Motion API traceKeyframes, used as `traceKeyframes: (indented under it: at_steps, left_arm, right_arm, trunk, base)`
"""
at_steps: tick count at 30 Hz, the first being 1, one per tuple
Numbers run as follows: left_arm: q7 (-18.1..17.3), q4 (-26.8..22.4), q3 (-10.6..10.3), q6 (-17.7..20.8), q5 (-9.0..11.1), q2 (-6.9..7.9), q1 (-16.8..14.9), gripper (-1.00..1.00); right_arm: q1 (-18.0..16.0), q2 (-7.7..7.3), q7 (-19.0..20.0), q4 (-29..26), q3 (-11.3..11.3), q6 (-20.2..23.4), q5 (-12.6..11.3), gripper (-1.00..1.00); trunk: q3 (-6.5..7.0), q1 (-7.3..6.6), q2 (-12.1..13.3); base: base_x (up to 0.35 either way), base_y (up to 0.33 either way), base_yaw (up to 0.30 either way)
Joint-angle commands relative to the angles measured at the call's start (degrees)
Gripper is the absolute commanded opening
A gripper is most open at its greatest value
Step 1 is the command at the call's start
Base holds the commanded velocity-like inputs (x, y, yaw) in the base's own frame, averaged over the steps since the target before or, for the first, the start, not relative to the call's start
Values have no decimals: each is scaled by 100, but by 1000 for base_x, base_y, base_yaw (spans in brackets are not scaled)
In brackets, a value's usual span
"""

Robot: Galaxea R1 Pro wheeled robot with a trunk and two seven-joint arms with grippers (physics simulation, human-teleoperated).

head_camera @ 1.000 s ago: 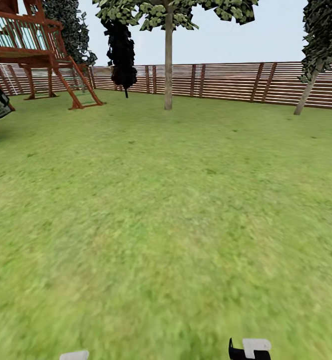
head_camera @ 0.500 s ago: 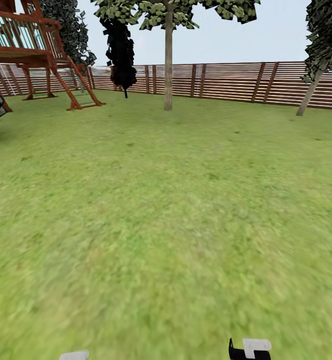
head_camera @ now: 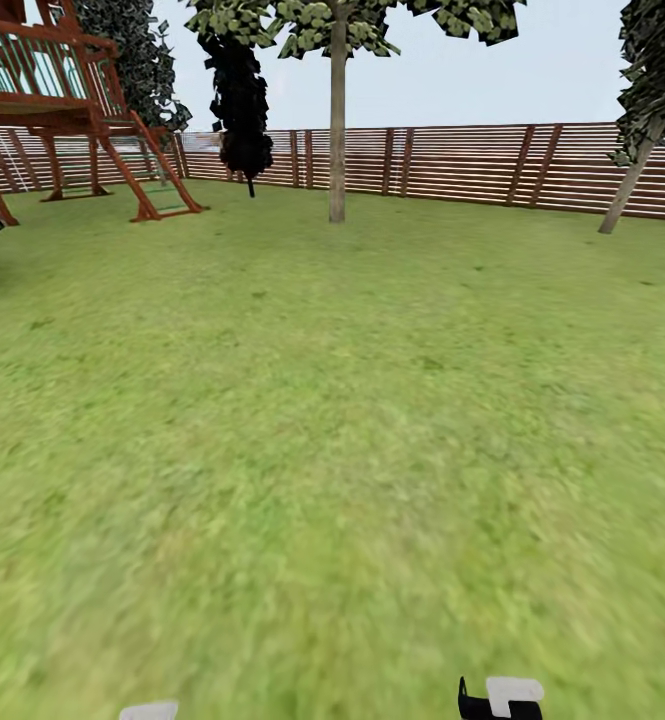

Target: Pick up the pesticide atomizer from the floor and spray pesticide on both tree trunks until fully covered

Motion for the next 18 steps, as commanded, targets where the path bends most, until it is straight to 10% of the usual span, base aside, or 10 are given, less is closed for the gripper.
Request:
traceKeyframes:
  at_steps: [1, 18]
  left_arm:
    - [-2, 4, -29, -20, 57, 0, -3, -100]
    - [-2, 4, -29, -19, 57, 0, -3, -100]
  right_arm:
    - [-5, 1, -54, 5, -2, 3, 60, 100]
    - [-3, 1, -54, 5, -2, 3, 60, 100]
  trunk:
    - [-5, 3, -2]
    - [-5, 3, -2]
  base:
    - [338, 0, 0]
    - [338, 0, 0]
